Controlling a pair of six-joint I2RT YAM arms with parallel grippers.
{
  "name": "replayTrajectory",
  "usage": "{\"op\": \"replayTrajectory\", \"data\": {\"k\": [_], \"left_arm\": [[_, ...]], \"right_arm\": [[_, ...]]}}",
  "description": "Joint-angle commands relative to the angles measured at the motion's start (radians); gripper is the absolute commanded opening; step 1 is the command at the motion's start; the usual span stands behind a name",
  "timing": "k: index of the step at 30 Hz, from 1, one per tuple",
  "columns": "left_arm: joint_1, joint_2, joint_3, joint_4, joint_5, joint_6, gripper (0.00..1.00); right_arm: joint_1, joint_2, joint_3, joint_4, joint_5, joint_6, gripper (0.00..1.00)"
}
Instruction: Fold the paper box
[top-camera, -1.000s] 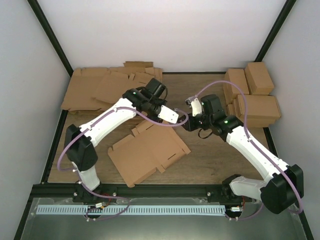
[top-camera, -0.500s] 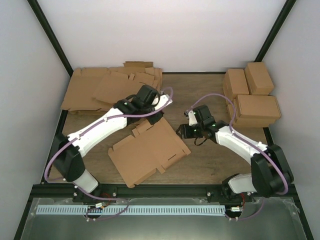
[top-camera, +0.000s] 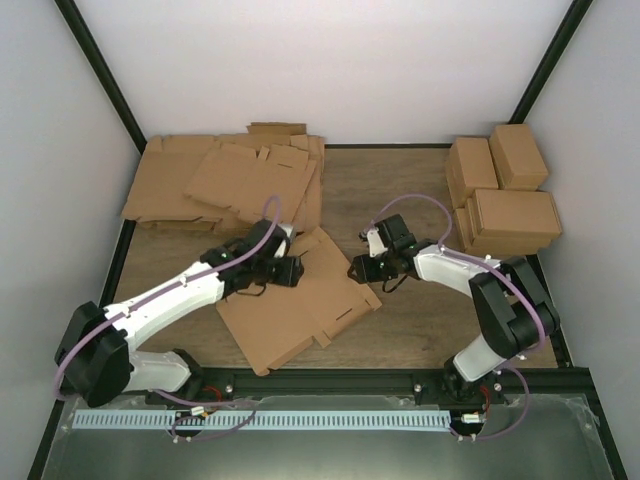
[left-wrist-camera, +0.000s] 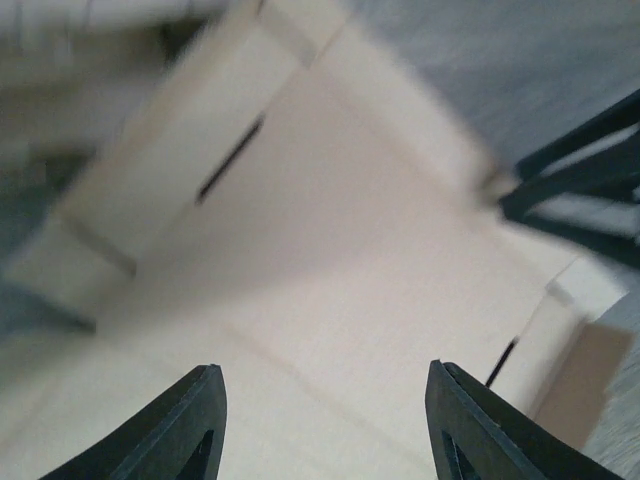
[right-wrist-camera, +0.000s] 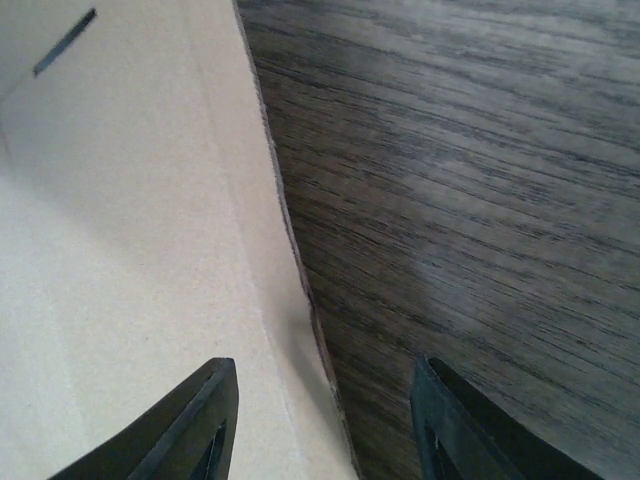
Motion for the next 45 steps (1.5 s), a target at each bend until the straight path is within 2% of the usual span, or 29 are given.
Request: {"op": "replayTrajectory", "data": {"k": [1, 8, 15, 20, 25, 27, 31, 38, 42, 45], "left_arm": [[-0.001, -0.061, -0.137, 0.064, 0.053, -0.167, 0.57], [-0.002, -0.105, -0.239, 0.088, 0.093, -0.253, 0.56], [-0.002, -0.144, -0.387, 0.216, 0.168, -0.339, 0.52], [-0.002, -0.121, -0.456, 0.279, 0.215, -0.358, 0.50], [-0.004, -0.119, -0.484, 0.318, 0.240, -0.359, 0.48], [-0.005, -0.124, -0.478, 0.320, 0.253, -0.347, 0.48], [-0.006, -0.183, -0.445, 0.307, 0.277, -0.306, 0.54], [-0.006, -0.278, -0.270, 0.106, 0.183, -0.220, 0.55], [-0.003, -0.309, -0.142, 0.014, 0.133, -0.177, 0.57], [-0.002, -0.326, -0.041, -0.053, 0.077, -0.156, 0.60]], "right_arm": [[0.007, 0.037, 0.042, 0.025, -0.006, -0.031, 0.50], [0.009, 0.089, 0.057, 0.037, -0.027, -0.050, 0.51], [0.012, 0.091, 0.036, 0.070, -0.063, -0.083, 0.46], [0.023, 0.086, 0.049, 0.057, -0.085, -0.106, 0.25], [0.058, 0.021, 0.088, -0.013, -0.014, -0.101, 0.03], [0.085, -0.016, 0.116, -0.063, 0.068, -0.095, 0.01], [0.168, -0.058, 0.202, -0.200, 0.329, -0.089, 0.01], [0.254, -0.058, 0.350, -0.392, 0.615, -0.106, 0.01], [0.265, -0.160, 0.356, -0.385, 0.721, -0.212, 0.01], [0.268, -0.281, 0.318, -0.332, 0.639, -0.404, 0.01]]}}
